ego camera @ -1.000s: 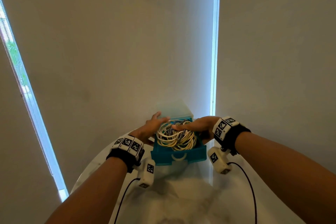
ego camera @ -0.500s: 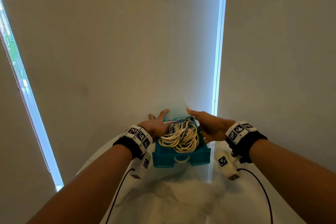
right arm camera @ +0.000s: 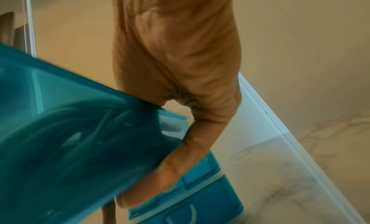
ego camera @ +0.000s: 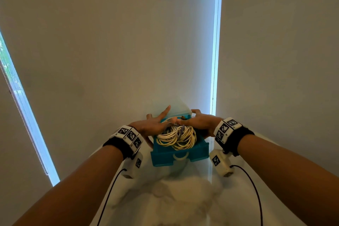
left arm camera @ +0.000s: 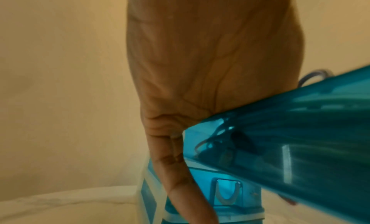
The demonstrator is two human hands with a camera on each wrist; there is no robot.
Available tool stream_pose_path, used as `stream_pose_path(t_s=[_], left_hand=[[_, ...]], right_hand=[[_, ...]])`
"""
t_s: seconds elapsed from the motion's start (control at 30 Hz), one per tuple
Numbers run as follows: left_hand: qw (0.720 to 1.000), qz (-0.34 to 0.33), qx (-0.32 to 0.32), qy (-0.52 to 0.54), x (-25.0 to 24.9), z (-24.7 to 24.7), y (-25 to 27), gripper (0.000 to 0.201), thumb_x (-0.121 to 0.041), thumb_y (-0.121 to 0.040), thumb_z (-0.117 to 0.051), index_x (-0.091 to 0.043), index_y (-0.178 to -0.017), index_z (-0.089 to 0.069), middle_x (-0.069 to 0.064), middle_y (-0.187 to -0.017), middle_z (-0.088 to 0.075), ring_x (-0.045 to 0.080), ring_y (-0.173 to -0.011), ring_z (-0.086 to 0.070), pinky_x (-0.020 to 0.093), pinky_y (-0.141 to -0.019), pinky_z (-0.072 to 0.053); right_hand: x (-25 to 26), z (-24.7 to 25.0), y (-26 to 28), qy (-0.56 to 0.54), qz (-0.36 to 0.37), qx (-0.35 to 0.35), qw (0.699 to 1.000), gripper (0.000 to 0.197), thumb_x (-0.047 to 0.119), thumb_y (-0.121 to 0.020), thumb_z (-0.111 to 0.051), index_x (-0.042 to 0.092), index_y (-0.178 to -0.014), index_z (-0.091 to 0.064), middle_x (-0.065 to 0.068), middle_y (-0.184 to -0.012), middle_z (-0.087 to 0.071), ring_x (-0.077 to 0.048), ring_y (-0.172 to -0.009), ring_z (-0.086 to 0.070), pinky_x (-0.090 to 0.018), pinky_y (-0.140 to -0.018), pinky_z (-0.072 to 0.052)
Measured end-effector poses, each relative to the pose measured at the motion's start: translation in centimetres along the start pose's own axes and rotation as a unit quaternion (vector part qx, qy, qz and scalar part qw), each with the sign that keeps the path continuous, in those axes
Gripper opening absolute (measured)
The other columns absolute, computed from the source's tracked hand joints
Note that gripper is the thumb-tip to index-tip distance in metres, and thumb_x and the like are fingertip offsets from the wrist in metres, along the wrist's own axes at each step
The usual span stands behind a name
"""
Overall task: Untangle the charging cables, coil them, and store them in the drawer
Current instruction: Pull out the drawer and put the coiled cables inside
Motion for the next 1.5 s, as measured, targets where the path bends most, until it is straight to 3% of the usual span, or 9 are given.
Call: stream_pose_path(t_s=[0.2,0.3,0.4,0.57,0.77,0.9,1.23,1.4,1.5], left_hand=[[0.997,-0.039,0.032,-0.052,0.0,0.3,-2.0,0.098,-0.073,-0.090,-0.066,-0.080,-0.147,0.012,0.015,-0.177,-0.014,0.048,-0.156,-0.028,0.051,-0.097,-0.061],[0.995,-0.072,0.014,-0.067,0.7,0.2,-3.5,0.088,-0.081,-0.092,-0.055,-0.071,-0.157,0.004,0.016,-0.172,-0.033,0.042,-0.157,-0.032,0.062,-0.125,-0.032],[0.998,-0.042,0.017,-0.052,1.3,0.2,-4.5,0.095,-0.094,-0.068,-0.068,-0.083,-0.147,-0.016,0.016,-0.160,-0.044,0.044,-0.139,-0.053,0.062,-0.100,-0.059],[0.998,-0.039,0.019,-0.049,1.1,0.2,-3.7,0.099,-0.088,-0.070,-0.074,-0.085,-0.145,-0.009,0.012,-0.167,-0.030,0.044,-0.143,-0.047,0.048,-0.080,-0.067],[0.994,-0.020,0.047,0.099,0.6,0.5,-0.8,0.080,-0.055,-0.099,-0.068,-0.070,-0.158,-0.015,0.010,-0.164,-0.043,0.035,-0.135,-0.057,0.045,-0.080,-0.066],[0.959,0.002,0.054,0.278,0.9,1.4,0.9,0.089,-0.059,-0.070,-0.081,-0.031,-0.151,-0.058,0.012,-0.148,-0.059,0.047,-0.123,-0.065,0.051,-0.084,-0.064],[0.999,-0.013,-0.010,0.033,-0.1,1.0,-0.3,0.057,-0.069,-0.107,-0.031,-0.057,-0.161,-0.017,0.016,-0.157,-0.050,0.024,-0.084,-0.078,0.033,-0.062,-0.063],[1.000,-0.017,-0.013,-0.009,-0.2,1.6,0.2,0.056,-0.067,-0.109,-0.016,-0.057,-0.164,-0.011,0.013,-0.172,-0.031,0.026,-0.100,-0.075,0.036,-0.071,-0.065],[0.974,0.018,-0.081,-0.209,-1.3,2.4,0.3,0.062,-0.073,-0.106,-0.017,-0.054,-0.165,-0.022,0.019,-0.171,-0.020,0.040,-0.129,-0.061,0.052,-0.105,-0.056]], right_hand=[[0.9,1.1,1.8,0.089,0.095,-0.087,0.988,0.081,0.053,-0.089,-0.082,0.032,-0.144,-0.026,-0.011,-0.135,-0.042,-0.034,-0.116,-0.064,-0.034,-0.062,-0.066],[2.7,1.9,3.5,0.210,0.266,-0.187,0.922,0.046,0.053,-0.093,-0.078,0.029,-0.126,-0.058,-0.005,-0.132,-0.042,-0.031,-0.132,-0.053,-0.040,-0.102,-0.054],[4.4,0.9,6.8,0.263,0.369,-0.089,0.887,0.048,0.064,-0.097,-0.068,0.034,-0.134,-0.066,0.002,-0.145,-0.049,-0.020,-0.138,-0.049,-0.045,-0.117,-0.047],[2.0,-2.8,7.7,0.456,0.333,0.088,0.821,0.118,0.093,-0.073,-0.069,0.046,-0.166,-0.015,0.011,-0.172,-0.029,-0.018,-0.155,-0.035,-0.051,-0.130,-0.029],[2.2,-2.0,8.4,0.461,0.342,0.080,0.815,0.112,0.077,-0.079,-0.079,0.043,-0.168,-0.018,0.014,-0.170,-0.036,-0.011,-0.150,-0.042,-0.042,-0.129,-0.035],[1.7,-1.0,8.2,0.489,0.317,0.067,0.810,0.113,0.085,-0.078,-0.072,0.043,-0.168,-0.018,0.014,-0.175,-0.028,-0.015,-0.154,-0.038,-0.044,-0.131,-0.031],[2.3,0.8,8.4,0.487,0.278,0.121,0.819,0.105,0.058,-0.086,-0.085,0.038,-0.169,-0.024,0.011,-0.173,-0.030,-0.014,-0.154,-0.035,-0.037,-0.131,-0.026],[2.2,1.8,8.1,0.491,0.281,0.127,0.815,0.106,0.054,-0.085,-0.087,0.038,-0.169,-0.024,0.012,-0.175,-0.027,-0.014,-0.157,-0.032,-0.040,-0.132,-0.024],[1.7,1.7,7.7,0.480,0.295,0.126,0.816,0.107,0.055,-0.084,-0.087,0.037,-0.169,-0.024,0.010,-0.175,-0.027,-0.017,-0.157,-0.033,-0.045,-0.132,-0.027]])
Point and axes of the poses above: each hand's wrist, its own y-axis away from the middle knuckle, its own z-axis out of the back of the hand, x = y × z, the point moved 4 cm from there along -y, towards the middle knuckle
